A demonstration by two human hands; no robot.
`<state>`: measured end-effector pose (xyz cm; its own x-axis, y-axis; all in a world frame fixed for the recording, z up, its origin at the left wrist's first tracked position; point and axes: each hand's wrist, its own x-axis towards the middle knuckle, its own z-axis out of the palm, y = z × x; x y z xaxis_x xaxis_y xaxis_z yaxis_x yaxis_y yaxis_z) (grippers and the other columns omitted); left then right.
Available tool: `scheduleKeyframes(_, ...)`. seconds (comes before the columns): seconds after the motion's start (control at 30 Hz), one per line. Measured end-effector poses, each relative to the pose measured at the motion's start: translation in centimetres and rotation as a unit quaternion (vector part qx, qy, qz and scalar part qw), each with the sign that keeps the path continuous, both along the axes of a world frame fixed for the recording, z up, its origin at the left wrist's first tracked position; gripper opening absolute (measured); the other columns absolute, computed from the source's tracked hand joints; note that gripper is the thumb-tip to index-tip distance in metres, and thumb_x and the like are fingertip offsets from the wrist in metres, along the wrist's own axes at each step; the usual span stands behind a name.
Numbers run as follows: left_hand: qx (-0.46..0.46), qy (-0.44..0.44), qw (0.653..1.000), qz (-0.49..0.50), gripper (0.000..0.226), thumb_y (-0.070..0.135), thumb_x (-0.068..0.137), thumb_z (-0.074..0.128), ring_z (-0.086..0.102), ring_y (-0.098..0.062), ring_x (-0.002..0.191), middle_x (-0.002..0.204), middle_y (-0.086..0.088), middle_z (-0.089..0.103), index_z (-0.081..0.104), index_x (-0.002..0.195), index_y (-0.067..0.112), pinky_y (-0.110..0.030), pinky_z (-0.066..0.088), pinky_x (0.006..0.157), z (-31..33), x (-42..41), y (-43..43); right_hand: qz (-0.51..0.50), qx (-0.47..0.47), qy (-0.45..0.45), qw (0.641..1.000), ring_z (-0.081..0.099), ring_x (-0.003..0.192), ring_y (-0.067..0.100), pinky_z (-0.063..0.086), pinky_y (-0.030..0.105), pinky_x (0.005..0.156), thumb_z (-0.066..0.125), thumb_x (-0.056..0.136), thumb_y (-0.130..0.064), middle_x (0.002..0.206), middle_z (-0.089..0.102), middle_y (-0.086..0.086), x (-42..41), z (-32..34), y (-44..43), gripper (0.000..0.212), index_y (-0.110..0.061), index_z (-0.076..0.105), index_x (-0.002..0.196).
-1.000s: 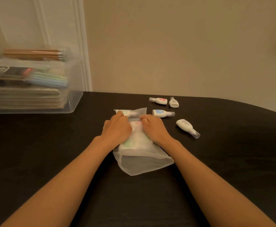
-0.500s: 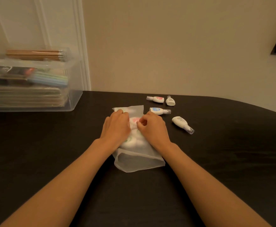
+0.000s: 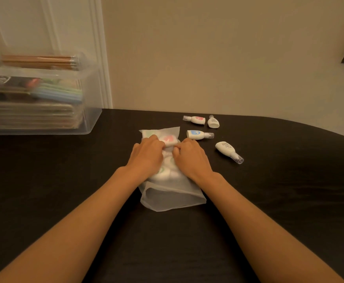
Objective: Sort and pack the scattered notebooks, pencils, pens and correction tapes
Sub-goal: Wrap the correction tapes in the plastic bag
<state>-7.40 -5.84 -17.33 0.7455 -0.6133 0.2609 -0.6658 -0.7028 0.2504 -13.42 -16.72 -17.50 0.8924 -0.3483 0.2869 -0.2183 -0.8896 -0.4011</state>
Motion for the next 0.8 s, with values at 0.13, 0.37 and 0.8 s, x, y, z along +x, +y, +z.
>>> scheduleKeyframes(0.13,0.016,0.044,0.999,-0.005,0.043,0.009,0.095,0.033,0.039,-0.025,0.122,0.133,-0.004,0.042,0.045,0.135,0.021,-0.036,0.032,0.092,-0.2,0.7,0.0,-0.012,0.006,0.063,0.998,0.033,0.121,0.028,0.031,0.037,0.093,0.029,0.097,-0.029,0.13,0.04,0.013,0.1,-0.3,-0.8,0.043,-0.017,0.04,0.136)
scheduleKeyframes(0.37,-0.099,0.08,0.992,0.006,0.043,0.005,0.095,0.032,0.041,-0.027,0.126,0.141,-0.007,0.042,0.044,0.135,0.014,-0.039,0.033,0.103,-0.3,-0.2,0.7,-0.019,0.006,-0.06,0.998,0.038,0.118,0.024,0.035,0.031,0.088,0.045,0.092,-0.024,0.125,0.046,0.01,-0.3,-0.7,-0.5,0.034,-0.01,0.05,0.123)
scheduleKeyframes(0.8,-0.14,-0.088,0.984,0.067,0.034,0.025,0.094,0.047,0.049,-0.022,0.072,0.079,-0.004,0.048,0.052,0.065,0.009,-0.036,0.04,0.063,-0.4,-2.7,2.0,0.048,-0.015,-0.094,0.994,0.043,0.086,0.016,0.035,0.029,0.069,0.055,0.093,-0.028,0.09,0.057,0.007,-1.4,-0.3,0.5,0.029,-0.004,0.071,0.086)
